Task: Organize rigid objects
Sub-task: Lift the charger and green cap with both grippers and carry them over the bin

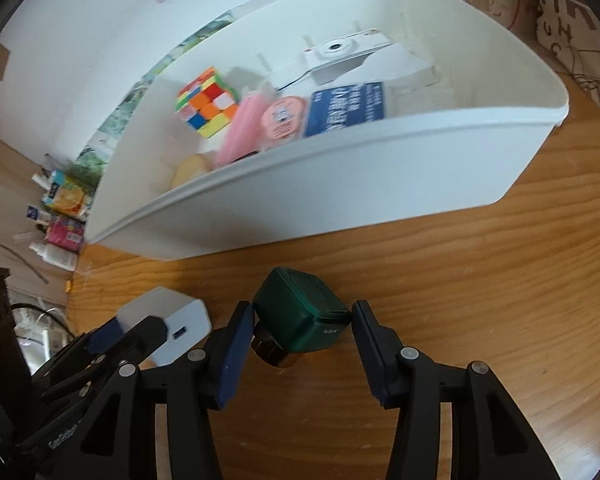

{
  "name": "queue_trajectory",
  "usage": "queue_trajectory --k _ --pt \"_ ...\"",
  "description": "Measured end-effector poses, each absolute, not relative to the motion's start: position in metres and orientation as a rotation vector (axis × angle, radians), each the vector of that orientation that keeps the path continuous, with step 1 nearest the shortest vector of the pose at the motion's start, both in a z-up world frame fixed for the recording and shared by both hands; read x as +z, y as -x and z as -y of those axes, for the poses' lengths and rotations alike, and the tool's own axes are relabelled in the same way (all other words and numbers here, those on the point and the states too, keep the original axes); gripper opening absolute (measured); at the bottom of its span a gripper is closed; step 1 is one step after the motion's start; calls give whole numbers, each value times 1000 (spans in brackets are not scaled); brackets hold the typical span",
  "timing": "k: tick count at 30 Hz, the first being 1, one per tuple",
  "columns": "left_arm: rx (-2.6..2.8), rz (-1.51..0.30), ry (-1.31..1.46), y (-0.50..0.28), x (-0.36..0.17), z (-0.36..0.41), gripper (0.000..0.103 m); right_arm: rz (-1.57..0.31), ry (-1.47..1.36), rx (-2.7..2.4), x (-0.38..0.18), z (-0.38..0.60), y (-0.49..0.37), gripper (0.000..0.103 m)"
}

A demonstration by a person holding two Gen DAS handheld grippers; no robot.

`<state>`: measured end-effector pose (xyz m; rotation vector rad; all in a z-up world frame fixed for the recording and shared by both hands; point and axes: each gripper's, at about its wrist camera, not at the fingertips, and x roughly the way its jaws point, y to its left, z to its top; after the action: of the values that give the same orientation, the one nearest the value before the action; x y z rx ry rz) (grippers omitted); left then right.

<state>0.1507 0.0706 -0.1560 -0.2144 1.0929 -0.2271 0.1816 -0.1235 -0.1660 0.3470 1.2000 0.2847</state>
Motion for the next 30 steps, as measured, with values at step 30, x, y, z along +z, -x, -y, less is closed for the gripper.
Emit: queue_trajectory --k 30 --pt "-19 -779 282 -142 -45 -172 61 -885 -240 437 -90 62 -155 51"
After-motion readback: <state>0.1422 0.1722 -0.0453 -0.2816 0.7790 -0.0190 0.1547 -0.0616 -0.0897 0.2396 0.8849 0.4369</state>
